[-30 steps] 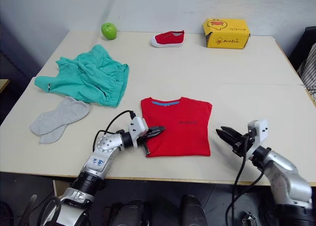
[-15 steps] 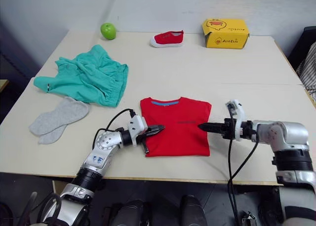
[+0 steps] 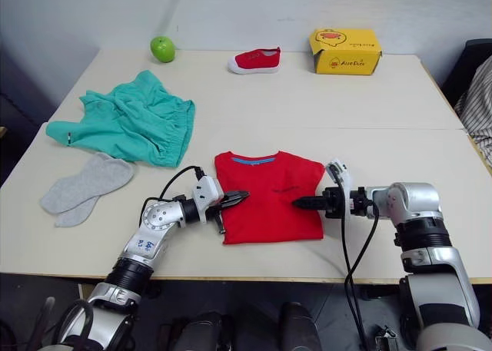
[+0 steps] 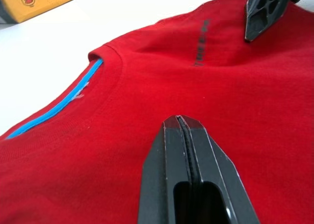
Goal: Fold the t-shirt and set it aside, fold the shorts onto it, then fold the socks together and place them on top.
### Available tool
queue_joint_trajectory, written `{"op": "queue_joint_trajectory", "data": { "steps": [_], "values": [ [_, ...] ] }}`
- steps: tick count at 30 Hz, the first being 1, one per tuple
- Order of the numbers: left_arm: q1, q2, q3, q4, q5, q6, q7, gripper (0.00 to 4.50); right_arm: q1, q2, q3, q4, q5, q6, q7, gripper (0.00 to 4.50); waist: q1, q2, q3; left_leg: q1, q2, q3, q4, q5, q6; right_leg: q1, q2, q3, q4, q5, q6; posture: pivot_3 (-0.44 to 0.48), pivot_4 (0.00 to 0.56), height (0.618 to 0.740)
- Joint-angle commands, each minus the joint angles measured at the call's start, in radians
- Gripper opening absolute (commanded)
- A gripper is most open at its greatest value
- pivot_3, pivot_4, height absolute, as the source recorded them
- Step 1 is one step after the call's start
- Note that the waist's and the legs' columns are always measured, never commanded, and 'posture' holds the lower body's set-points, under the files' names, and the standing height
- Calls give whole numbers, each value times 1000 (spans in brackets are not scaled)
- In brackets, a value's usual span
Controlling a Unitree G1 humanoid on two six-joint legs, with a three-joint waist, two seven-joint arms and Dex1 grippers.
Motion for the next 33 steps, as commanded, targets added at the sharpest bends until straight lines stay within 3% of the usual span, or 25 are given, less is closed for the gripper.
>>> {"op": "queue_joint_trajectory", "data": {
  "steps": [1, 7, 14, 18, 22, 25, 29, 33],
  "values": [
    [-11, 27, 35, -69, -91, 48, -87, 369, 9, -52, 0, 23, -36, -13, 26, 0, 0, 0, 0, 0, 0, 0, 0, 0, 0, 0, -3, 0, 0, 0, 0, 0, 150, 740],
    [-23, 113, 120, -177, -212, 180, -161, 2224, -6, -193, -33, 49, -50, 9, 96, 0, 15, 3, 2, -6, -3, -1, 0, 0, 1, -5, -7, -2, 0, 0, 0, 0, 150, 740],
    [48, 232, 219, -437, -428, 401, -261, 4484, 112, -351, -185, 45, -43, 53, 49, 0, 27, 3, 2, -7, -3, -2, -2, -1, 1, -4, -2, -5, -4, 0, 0, 0, 150, 740],
    [113, 280, 241, -551, -477, 466, -265, 4484, 172, -443, -237, 152, -95, -42, 43, 0, 25, 4, 3, -7, -3, -1, -2, -1, 2, -2, -1, -4, -8, 1, 2, 0, 150, 740],
    [169, 306, 256, -619, -496, 507, -255, 4484, 153, -508, -198, 317, -214, -242, 42, 0, 21, 5, 3, -5, -3, 2, -1, -1, 2, -2, 0, -1, -11, 2, 4, 0, 150, 740],
    [194, 334, 269, -632, -494, 515, -262, 4484, 64, -517, -180, 478, -297, -406, 41, 0, 18, 6, 4, -4, -2, 3, -2, -1, 1, -2, 2, 0, -10, 2, 3, 0, 150, 740],
    [211, 357, 283, -633, -471, 487, -260, 4484, -16, -514, -106, 609, -415, -474, 53, 0, 3, 7, 4, -3, 0, 4, -2, -1, -1, -3, 4, 2, -10, 1, 2, 0, 150, 740],
    [200, 356, 276, -613, -456, 438, -275, 4484, -57, -481, -135, 693, -434, -527, 33, 0, -1, 8, 5, -4, 0, 4, -3, -1, -1, -3, 4, 1, -10, 1, 2, 0, 150, 740]
  ]
}}
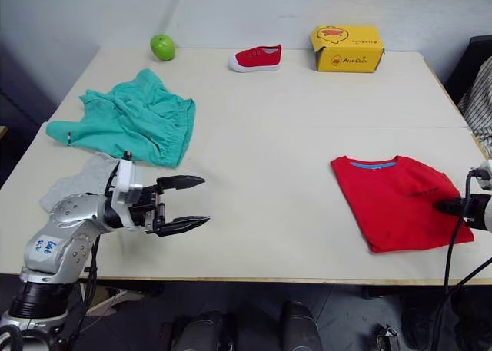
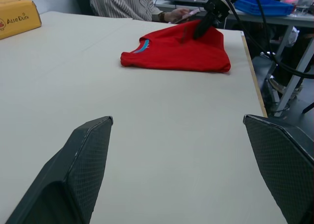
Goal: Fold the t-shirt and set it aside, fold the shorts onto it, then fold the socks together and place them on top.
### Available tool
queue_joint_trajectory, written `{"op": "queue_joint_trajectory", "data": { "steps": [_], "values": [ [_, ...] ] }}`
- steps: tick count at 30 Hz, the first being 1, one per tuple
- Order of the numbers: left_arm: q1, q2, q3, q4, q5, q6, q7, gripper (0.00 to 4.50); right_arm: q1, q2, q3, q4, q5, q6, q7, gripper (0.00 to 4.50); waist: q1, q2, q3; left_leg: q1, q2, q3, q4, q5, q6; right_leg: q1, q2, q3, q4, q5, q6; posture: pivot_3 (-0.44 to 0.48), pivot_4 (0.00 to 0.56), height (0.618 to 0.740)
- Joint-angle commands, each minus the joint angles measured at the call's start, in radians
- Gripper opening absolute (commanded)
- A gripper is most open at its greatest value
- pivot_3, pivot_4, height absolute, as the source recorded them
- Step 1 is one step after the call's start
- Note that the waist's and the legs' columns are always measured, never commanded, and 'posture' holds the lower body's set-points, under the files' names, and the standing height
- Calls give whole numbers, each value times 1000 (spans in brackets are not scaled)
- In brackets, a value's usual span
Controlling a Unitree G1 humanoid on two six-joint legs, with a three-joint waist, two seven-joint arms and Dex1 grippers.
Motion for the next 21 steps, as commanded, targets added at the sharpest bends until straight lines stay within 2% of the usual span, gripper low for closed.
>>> {"op": "queue_joint_trajectory", "data": {
  "steps": [1, 2, 5, 7, 13, 15, 16, 19, 21],
  "values": [
    [-19, 1, 25, -9, -1, -43, -4, 4484, -40, 9, -35, 55, -18, -46, -23, 0, -1, 0, 0, 0, 0, 0, 0, 0, 0, 0, 0, 0, 0, 0, 0, 0, 150, 740],
    [-28, -4, 29, -4, -8, -42, 2, 4484, -53, 15, -39, 65, -20, -36, -16, 0, -1, 0, 0, 0, 0, 0, 0, 0, 0, 0, 0, 0, 0, 0, 0, 0, 150, 740],
    [-40, 8, 34, 10, -7, -1, 28, 4500, -57, 13, -65, 54, -16, -111, 2, 759, -1, 0, 0, 0, 0, 0, 0, 0, 0, 0, 0, 0, 0, 0, 0, 0, 150, 740],
    [-37, 32, 30, 24, 8, 4, 13, 4500, -65, -11, -59, 50, -39, -141, -1, 1476, -1, 2, 0, 0, 0, 0, 0, 0, 0, 0, 0, 1, 1, 0, 0, 0, 150, 740],
    [12, 51, 27, 35, 6, -4, -24, 4500, -36, -96, -74, 5, -94, -408, -18, 3431, -1, 9, 5, 0, 0, 1, 0, 0, 0, 0, 0, 1, 1, 0, 0, 0, 150, 740],
    [19, 55, 22, 47, 21, -21, -39, 4500, -14, -117, -92, -18, -93, -510, -4, 4135, -1, 10, 5, 0, 0, 1, 0, 0, 0, 0, 1, 1, 1, 0, 0, 0, 150, 740],
    [14, 44, 33, 85, 70, -92, -11, 4500, -10, -130, -125, -59, -67, -583, 21, 4476, -1, 10, 5, 1, 0, 1, 0, 0, 0, 0, 1, 1, 1, 0, 0, 0, 150, 740],
    [21, 42, 65, 178, 155, -225, 29, 4500, 36, -128, -203, -188, 13, -711, 125, 4492, -6, 13, 7, 2, 0, 3, 0, 0, 0, 0, 1, 2, 1, 0, 1, 0, 150, 740],
    [39, 35, 118, 227, 152, -264, 64, 4500, 106, -63, -289, -304, 84, -805, 124, 4492, -7, 13, 7, 3, 1, 3, 0, 0, -1, 0, 2, 2, 2, 0, 1, 0, 150, 740]
  ]
}}
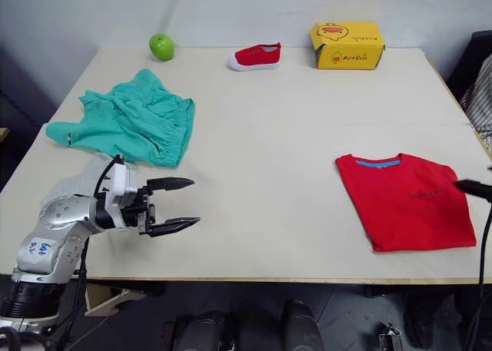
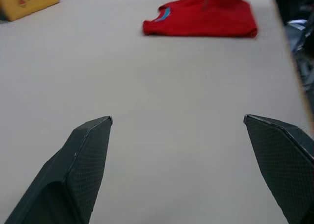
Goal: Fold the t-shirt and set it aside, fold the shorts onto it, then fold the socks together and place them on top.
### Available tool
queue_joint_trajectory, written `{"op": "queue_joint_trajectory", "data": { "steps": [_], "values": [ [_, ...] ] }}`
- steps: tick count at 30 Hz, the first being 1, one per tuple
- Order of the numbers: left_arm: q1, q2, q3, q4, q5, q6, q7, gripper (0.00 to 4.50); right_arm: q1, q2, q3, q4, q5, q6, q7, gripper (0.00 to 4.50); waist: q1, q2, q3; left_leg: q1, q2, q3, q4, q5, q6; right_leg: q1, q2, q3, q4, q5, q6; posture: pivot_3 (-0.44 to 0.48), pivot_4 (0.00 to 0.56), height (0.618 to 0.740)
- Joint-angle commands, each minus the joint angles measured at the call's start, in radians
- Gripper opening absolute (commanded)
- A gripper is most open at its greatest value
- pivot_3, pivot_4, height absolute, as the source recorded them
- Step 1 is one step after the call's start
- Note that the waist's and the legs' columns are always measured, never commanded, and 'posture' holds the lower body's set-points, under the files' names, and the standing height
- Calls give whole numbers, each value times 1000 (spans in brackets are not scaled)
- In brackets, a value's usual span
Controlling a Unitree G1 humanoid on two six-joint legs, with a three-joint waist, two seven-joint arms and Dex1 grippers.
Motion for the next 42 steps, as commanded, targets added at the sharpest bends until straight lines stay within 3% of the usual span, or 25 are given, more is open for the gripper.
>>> {"op": "queue_joint_trajectory", "data": {
  "steps": [1, 4, 9, 14, 19, 25, 29, 33, 37, 42],
  "values": [
    [39, -9, 121, 75, 13, -127, 57, 4500, 123, 83, -159, -257, 159, -128, 31, 4492, -1, -2, 0, 0, 1, 0, -1, 0, 0, 0, 0, 0, 0, 0, 0, 0, 150, 740],
    [111, 12, 194, 135, 48, -251, 72, 4500, 342, 202, -182, -577, 232, -118, 41, 4492, 3, -8, -1, 2, 2, -1, -5, 1, -3, 1, 1, -1, 2, 0, 0, 0, 150, 740],
    [293, -8, 384, 156, 69, -319, 229, 4500, 492, 503, -117, -910, 259, -197, -125, 4492, 6, -8, -1, 2, 0, -1, -6, 0, -1, 0, -2, -1, 2, 0, 0, 0, 150, 740],
    [429, -38, 542, 170, 42, -277, 369, 4500, 609, 646, -56, -1005, 221, -321, -150, 4492, 20, -8, -1, 2, -1, -4, -6, -1, 1, 1, -11, -2, 0, 0, 0, 0, 150, 740],
    [669, -135, 705, 100, -45, -100, 477, 4500, 716, 741, 2, -1026, 182, -370, -223, 4492, 15, -13, -3, 5, -2, -4, -7, -4, 2, 3, -14, -2, -1, 0, -1, 0, 150, 740],
    [728, -141, 749, -13, -94, -49, 493, 4500, 762, 803, 28, -1071, 160, -391, -319, 4492, 15, -19, -6, 9, -2, -5, -8, -8, -1, 5, -15, -2, -1, -1, -4, 0, 150, 740],
    [663, -83, 688, -131, -110, 14, 477, 4500, 763, 812, 74, -1110, 151, -383, -341, 4492, 27, -21, -8, 11, 0, -8, -10, -9, -3, 5, -15, 1, 0, -3, -8, 0, 150, 740],
    [517, 58, 510, -144, -9, 42, 424, 4500, 721, 803, 89, -1095, 150, -376, -361, 4492, 30, -20, -8, 11, -1, -7, -10, -5, -9, 5, -15, 0, 4, -4, -10, 0, 150, 740],
    [256, 186, 245, 36, 205, -109, 347, 4500, 672, 786, 104, -1062, 146, -365, -351, 4492, 28, -20, -8, 12, -1, -3, -10, -3, -6, 3, -12, -5, 7, -4, -10, 0, 150, 740],
    [-134, 158, -20, 364, 409, -267, 333, 4500, 637, 766, 108, -1019, 129, -373, -357, 4492, 28, -19, -8, 11, 0, 0, -9, -3, -4, 3, -3, -4, 10, -3, -9, 0, 150, 740]
  ]
}}
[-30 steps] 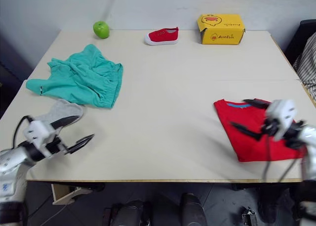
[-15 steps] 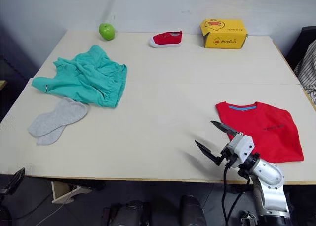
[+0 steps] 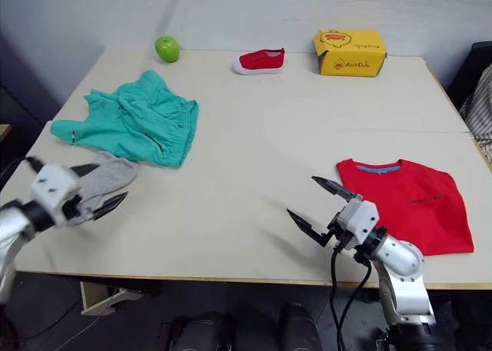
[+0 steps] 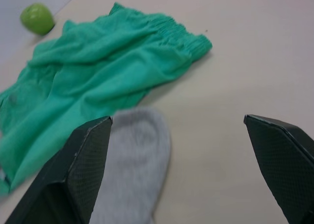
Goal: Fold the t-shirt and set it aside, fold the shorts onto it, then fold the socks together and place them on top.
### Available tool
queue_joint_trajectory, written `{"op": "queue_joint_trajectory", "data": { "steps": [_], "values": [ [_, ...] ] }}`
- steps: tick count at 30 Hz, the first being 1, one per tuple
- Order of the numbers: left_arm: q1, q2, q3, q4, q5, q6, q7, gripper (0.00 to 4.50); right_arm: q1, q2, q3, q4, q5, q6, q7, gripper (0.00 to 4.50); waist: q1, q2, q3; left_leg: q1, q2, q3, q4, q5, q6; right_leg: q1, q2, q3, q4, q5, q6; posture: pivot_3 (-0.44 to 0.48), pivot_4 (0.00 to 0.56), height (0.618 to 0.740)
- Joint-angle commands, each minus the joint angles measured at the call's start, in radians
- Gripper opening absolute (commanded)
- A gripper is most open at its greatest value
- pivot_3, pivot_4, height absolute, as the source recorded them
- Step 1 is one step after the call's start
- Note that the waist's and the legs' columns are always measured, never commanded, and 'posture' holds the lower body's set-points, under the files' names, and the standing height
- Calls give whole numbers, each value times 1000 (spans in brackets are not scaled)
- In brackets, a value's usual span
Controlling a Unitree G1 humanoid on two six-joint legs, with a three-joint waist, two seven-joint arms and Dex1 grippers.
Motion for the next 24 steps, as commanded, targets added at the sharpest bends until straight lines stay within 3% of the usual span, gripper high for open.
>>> {"op": "queue_joint_trajectory", "data": {
  "steps": [1, 6, 7, 9, 13, 21, 24],
  "values": [
    [-191, -23, -138, 228, 149, -126, 3, 4500, -17, -15, -15, 2, -5, -12, -15, 4492, 1, 0, 0, -1, 0, 1, 0, 0, 0, 0, 1, 0, 0, 0, 0, 0, 150, 740],
    [-429, -79, -280, 570, 284, -229, 20, 4500, -5, -24, -19, -15, -2, 5, -34, 4492, -6, -1, 0, 0, 0, 8, 1, 0, 1, -2, 3, 0, 0, 0, 1, 0, 150, 740],
    [-480, -103, -297, 652, 301, -244, 35, 4314, -4, -24, -22, -16, -5, 6, -41, 4499, -3, -1, 0, 0, 0, 9, 1, 0, 1, -3, 3, 0, -1, 0, 1, 0, 150, 740],
    [-550, -141, -317, 771, 313, -254, 28, 3912, -2, -24, -24, -15, -11, 2, -53, 4500, 1, -1, 0, 0, 0, 9, 1, 0, 2, -2, 3, 0, -1, 0, 1, 0, 150, 740],
    [-653, -201, -320, 922, 318, -298, 43, 2563, 11, -19, -34, -23, -23, -11, -84, 4500, 2, -2, 0, 1, 1, 10, 2, 2, 4, -1, 2, 1, -1, 2, 3, 0, 150, 740],
    [-801, -281, -259, 1091, 279, -319, 95, 66, 62, -26, -51, -44, -28, -18, -118, 4500, 3, -3, 0, -1, 0, 9, 2, 2, 5, -1, 1, 1, -1, 2, 5, 0, 150, 740],
    [-847, -295, -237, 1108, 269, -338, 78, 25, 71, -25, -54, -52, -29, -18, -123, 4500, -2, -5, 1, -1, 0, 9, 2, 2, 5, -2, 2, 1, -2, 2, 5, 0, 150, 740]
  ]
}}
